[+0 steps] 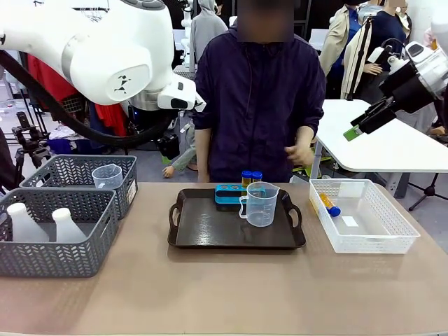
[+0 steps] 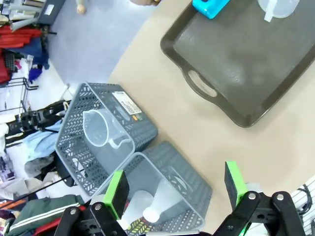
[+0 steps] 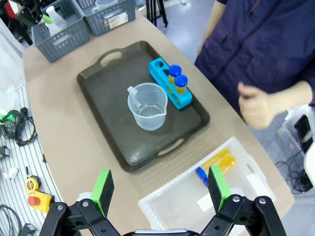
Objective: Prepare the laboratory tools.
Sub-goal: Pick up one Small flask and place it on the Handle tray.
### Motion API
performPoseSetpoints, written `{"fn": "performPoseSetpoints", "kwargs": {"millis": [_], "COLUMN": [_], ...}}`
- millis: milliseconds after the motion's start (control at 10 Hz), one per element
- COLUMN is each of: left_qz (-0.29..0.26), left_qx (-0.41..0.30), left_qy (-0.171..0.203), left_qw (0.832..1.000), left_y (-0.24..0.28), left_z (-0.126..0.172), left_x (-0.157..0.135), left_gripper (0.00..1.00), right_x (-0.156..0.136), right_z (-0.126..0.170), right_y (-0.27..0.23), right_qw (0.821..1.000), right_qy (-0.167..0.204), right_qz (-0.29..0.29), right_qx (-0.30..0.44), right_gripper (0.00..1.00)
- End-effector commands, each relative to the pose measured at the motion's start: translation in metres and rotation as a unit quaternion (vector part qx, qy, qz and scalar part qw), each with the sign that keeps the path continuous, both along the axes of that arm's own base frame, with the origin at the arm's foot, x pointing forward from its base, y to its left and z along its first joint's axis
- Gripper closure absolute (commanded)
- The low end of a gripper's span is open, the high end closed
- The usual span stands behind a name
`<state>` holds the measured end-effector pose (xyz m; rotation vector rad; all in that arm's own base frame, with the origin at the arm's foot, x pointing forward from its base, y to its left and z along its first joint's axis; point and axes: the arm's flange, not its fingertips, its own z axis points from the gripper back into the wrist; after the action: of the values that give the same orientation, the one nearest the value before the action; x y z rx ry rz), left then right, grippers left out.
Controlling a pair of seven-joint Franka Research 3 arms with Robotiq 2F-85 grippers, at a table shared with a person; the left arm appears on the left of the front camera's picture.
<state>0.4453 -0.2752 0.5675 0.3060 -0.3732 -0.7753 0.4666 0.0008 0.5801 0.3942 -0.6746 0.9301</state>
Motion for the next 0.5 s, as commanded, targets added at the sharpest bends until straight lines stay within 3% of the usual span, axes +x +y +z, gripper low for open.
{"fn": "performPoseSetpoints", "kwargs": {"millis": [0,200,400], "left_qz": [-0.001,-0.001,0.065], "left_qx": [0.000,0.000,-0.039], "left_qy": [-0.001,0.001,0.001], "left_qw": [1.000,1.000,0.997], "left_y": [0.002,-0.001,0.024], "left_z": [0.004,-0.001,0.031], "left_x": [0.002,0.000,-0.007], "left_gripper": [0.00,0.00,0.00], "right_x": [0.000,0.000,0.000], "right_z": [0.001,0.001,0.001], "right_y": [0.000,0.000,0.000], "right_qw": [1.000,1.000,1.000], "right_qy": [-0.002,-0.002,-0.002], "right_qz": [0.003,0.003,0.003], "right_qx": [0.008,0.008,0.008], "right_gripper": [0.00,0.00,0.00]}}
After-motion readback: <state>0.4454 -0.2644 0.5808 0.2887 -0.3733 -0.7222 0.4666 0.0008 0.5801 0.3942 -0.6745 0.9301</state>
